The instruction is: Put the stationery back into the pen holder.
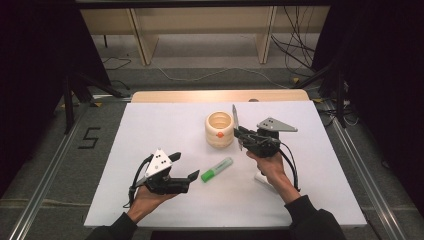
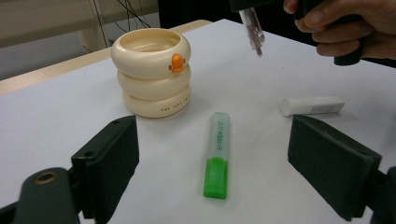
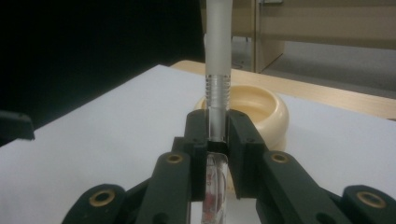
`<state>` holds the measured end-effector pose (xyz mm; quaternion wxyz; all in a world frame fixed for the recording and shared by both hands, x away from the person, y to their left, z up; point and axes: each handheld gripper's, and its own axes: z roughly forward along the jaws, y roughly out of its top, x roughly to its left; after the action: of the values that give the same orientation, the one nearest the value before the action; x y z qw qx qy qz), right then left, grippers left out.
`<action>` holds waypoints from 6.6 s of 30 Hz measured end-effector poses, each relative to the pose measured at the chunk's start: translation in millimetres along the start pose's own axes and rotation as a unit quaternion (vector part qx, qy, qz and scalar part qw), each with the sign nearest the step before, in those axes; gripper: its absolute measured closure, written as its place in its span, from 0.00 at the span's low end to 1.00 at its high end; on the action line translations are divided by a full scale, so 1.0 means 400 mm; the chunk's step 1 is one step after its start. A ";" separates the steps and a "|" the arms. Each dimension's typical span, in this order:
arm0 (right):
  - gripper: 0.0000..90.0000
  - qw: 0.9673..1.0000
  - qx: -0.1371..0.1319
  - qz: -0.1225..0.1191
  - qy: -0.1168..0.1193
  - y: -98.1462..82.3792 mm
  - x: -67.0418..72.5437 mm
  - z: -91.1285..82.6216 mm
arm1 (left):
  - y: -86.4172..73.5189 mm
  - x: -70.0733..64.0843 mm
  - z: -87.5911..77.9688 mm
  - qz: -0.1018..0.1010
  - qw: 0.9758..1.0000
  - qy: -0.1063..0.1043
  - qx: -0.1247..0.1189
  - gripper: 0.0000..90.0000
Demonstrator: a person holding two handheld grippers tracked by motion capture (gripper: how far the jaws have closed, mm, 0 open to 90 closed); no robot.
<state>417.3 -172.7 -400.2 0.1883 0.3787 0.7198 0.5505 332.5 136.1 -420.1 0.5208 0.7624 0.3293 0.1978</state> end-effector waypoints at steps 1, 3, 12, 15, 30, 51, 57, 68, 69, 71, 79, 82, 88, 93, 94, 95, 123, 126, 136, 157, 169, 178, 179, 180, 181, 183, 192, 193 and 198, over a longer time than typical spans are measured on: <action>0.88 1.000 0.000 0.000 0.000 0.000 0.000 0.000 | 0.000 0.001 -0.001 0.001 1.000 0.001 -0.001 0.18; 0.88 1.000 -0.005 0.009 -0.003 0.016 -0.007 0.018 | -0.002 0.001 -0.001 0.000 1.000 0.000 0.001 0.18; 0.88 1.000 -0.005 0.018 -0.010 0.042 -0.017 0.069 | -0.006 0.005 0.001 -0.002 1.000 0.002 0.002 0.18; 0.88 1.000 -0.006 0.023 -0.012 0.050 -0.018 0.084 | -0.007 0.006 0.001 0.000 1.000 0.002 0.005 0.18; 0.88 0.999 -0.012 0.027 -0.021 0.099 -0.024 0.158 | -0.007 0.004 0.002 0.003 1.000 0.000 0.005 0.18; 0.88 0.998 0.003 0.030 -0.046 0.102 -0.034 0.254 | -0.006 0.009 0.000 -0.003 1.000 0.004 0.000 0.18; 0.88 0.998 0.010 0.030 -0.052 0.092 -0.033 0.267 | -0.006 0.011 -0.001 -0.003 1.000 0.004 0.001 0.18; 0.88 0.998 0.015 0.029 -0.058 0.074 -0.030 0.282 | -0.007 0.014 -0.001 -0.003 1.000 0.006 0.001 0.18; 0.88 0.998 0.016 0.030 -0.059 0.072 -0.030 0.283 | -0.007 0.013 -0.001 -0.004 1.000 0.006 0.002 0.18; 0.88 0.998 0.018 0.028 -0.059 0.068 -0.028 0.287 | -0.007 0.013 -0.001 -0.005 1.000 0.005 0.002 0.18; 0.88 0.997 0.019 0.031 -0.062 0.052 -0.029 0.289 | -0.008 0.014 -0.002 -0.005 1.000 0.005 0.001 0.18; 0.88 0.997 0.019 0.036 -0.063 0.043 -0.033 0.289 | -0.007 0.013 0.000 -0.004 1.000 0.006 0.001 0.18; 0.88 0.997 0.020 0.033 -0.065 0.038 -0.034 0.289 | -0.008 0.012 0.001 -0.003 1.000 0.007 0.001 0.18; 0.88 0.997 0.023 0.031 -0.067 0.033 -0.033 0.289 | -0.009 0.013 0.000 -0.004 1.000 0.006 0.002 0.18; 0.88 0.997 0.024 0.030 -0.067 0.031 -0.033 0.290 | -0.009 0.013 0.001 -0.003 1.000 0.007 0.002 0.18; 0.88 0.997 0.025 0.030 -0.069 0.029 -0.033 0.291 | -0.009 0.013 0.001 -0.004 1.000 0.007 0.002 0.18; 0.33 0.998 0.058 0.007 -0.035 0.070 -0.064 0.134 | -0.012 0.016 0.004 -0.006 1.000 0.008 0.004 0.18; 0.32 0.997 0.070 0.004 -0.025 0.060 -0.074 0.094 | -0.013 0.018 0.005 -0.007 1.000 0.008 0.005 0.18; 0.30 0.994 0.106 -0.027 -0.018 0.028 -0.073 0.009 | -0.014 0.020 0.004 -0.008 1.000 0.008 0.003 0.18; 0.30 0.985 0.162 -0.059 0.004 -0.016 -0.045 -0.062 | -0.017 0.025 0.002 -0.018 1.000 0.002 -0.004 0.18; 0.29 0.972 0.221 -0.079 0.004 -0.036 -0.043 -0.070 | -0.017 0.026 0.003 -0.025 1.000 0.002 -0.005 0.18; 0.30 0.959 0.269 -0.089 0.010 -0.061 -0.038 -0.076 | -0.018 0.027 0.003 -0.025 1.000 0.001 -0.004 0.18; 0.30 0.957 0.275 -0.090 0.011 -0.065 -0.038 -0.076 | -0.018 0.027 0.003 -0.025 1.000 0.001 -0.004 0.18; 0.30 0.957 0.275 -0.090 0.011 -0.065 -0.038 -0.076 | -0.018 0.026 0.003 -0.025 1.000 0.002 -0.004 0.18; 0.30 0.955 0.283 -0.089 0.011 -0.068 -0.038 -0.077 | -0.018 0.026 0.003 -0.025 1.000 0.001 -0.004 0.18; 0.31 0.951 0.293 -0.093 0.014 -0.076 -0.041 -0.077 | -0.018 0.026 0.003 -0.025 1.000 0.001 -0.005 0.18; 0.34 0.928 0.358 -0.100 0.009 -0.107 -0.044 -0.072 | -0.020 0.029 0.003 -0.026 1.000 0.002 -0.003 0.18; 0.34 0.926 0.363 -0.101 0.010 -0.110 -0.046 -0.071 | -0.021 0.029 0.003 -0.026 1.000 0.002 -0.004 0.18; 0.39 0.913 0.394 -0.106 0.010 -0.125 -0.051 -0.064 | -0.021 0.030 -0.001 -0.025 1.000 0.004 -0.005 0.18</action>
<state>395.8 -210.1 -441.6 0.0740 0.3385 0.9159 0.2026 338.1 146.8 -428.2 0.5277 0.7507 0.3493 0.1898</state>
